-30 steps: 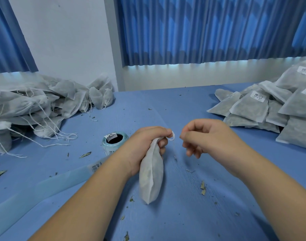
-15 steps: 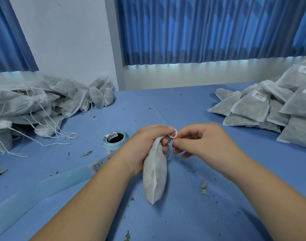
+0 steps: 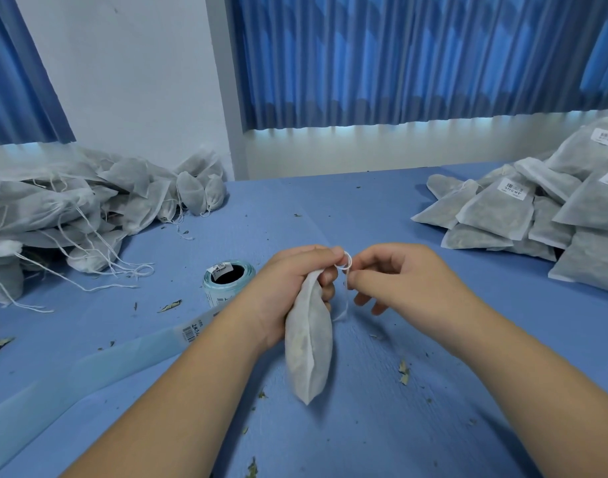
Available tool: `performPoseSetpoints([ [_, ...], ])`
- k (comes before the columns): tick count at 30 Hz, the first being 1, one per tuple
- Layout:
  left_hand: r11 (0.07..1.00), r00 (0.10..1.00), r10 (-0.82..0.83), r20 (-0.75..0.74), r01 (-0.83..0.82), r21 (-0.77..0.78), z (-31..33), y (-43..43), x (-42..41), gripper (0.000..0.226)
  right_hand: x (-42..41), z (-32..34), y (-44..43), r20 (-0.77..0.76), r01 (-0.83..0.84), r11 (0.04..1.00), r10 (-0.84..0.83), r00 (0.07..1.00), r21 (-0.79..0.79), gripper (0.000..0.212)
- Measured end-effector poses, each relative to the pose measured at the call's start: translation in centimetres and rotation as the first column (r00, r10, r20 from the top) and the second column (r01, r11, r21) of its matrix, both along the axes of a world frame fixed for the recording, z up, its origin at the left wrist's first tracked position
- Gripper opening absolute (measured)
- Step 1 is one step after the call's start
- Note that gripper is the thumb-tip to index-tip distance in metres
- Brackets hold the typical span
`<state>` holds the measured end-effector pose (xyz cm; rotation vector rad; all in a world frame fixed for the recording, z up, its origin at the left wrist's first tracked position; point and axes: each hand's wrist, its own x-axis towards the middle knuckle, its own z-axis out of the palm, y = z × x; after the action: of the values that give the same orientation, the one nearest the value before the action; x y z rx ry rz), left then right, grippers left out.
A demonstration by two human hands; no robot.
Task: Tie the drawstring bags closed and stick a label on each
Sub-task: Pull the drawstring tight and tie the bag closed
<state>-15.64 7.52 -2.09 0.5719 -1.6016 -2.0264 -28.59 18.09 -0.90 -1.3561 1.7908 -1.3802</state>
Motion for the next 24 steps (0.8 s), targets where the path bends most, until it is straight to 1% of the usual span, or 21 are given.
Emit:
performPoseSetpoints([
  [2,1.000,1.000,-0.007,-0.008,0.007,0.005,0.1,0.0,0.0,0.012,0.1,-0.1,0.0,-0.011,-0.005,1.000,0.005,1.000,-0.027,0.008],
  [5,1.000,1.000,-0.009,-0.009,0.009,0.000,0.1,0.1,0.0,0.013,0.2,-0.5,-0.3,-0.107,0.045,0.998,-0.049,0.993,-0.041,0.014],
  [7,1.000,1.000,-0.003,-0.018,0.003,-0.011,0.1,0.0,0.0,0.017,0.3,-0.6,-0.4,-0.140,0.066,0.997,-0.072,0.988,-0.044,0.017],
  [9,1.000,1.000,0.008,-0.020,-0.008,-0.030,0.0,0.1,0.0,0.016,0.4,-0.8,-0.5,-0.174,0.076,0.996,-0.083,0.981,-0.046,0.019],
  [11,0.998,1.000,0.017,-0.008,-0.018,-0.052,0.0,0.1,-0.1,0.012,0.5,-0.9,-0.5,-0.197,0.076,0.996,-0.085,0.977,-0.052,0.019],
  [14,0.994,0.999,0.053,0.012,-0.052,-0.091,-0.1,0.2,-0.3,0.013,0.6,-1.0,-0.5,-0.214,0.062,0.997,-0.073,0.974,-0.054,0.018],
  [20,0.987,0.991,0.135,0.004,-0.134,-0.084,-0.2,0.2,-0.3,0.012,-0.4,-0.5,-0.2,-0.263,0.094,0.996,-0.088,0.961,0.009,0.014],
  [22,0.987,0.990,0.142,-0.002,-0.142,-0.077,-0.1,0.2,-0.4,0.011,-0.8,-0.2,-0.1,-0.233,0.119,0.993,-0.118,0.965,-0.009,0.015],
  [24,0.985,0.989,0.147,0.010,-0.146,-0.094,-0.1,0.3,-0.3,0.012,-0.8,0.2,0.0,-0.114,0.117,0.992,-0.121,0.986,-0.045,0.014],
])
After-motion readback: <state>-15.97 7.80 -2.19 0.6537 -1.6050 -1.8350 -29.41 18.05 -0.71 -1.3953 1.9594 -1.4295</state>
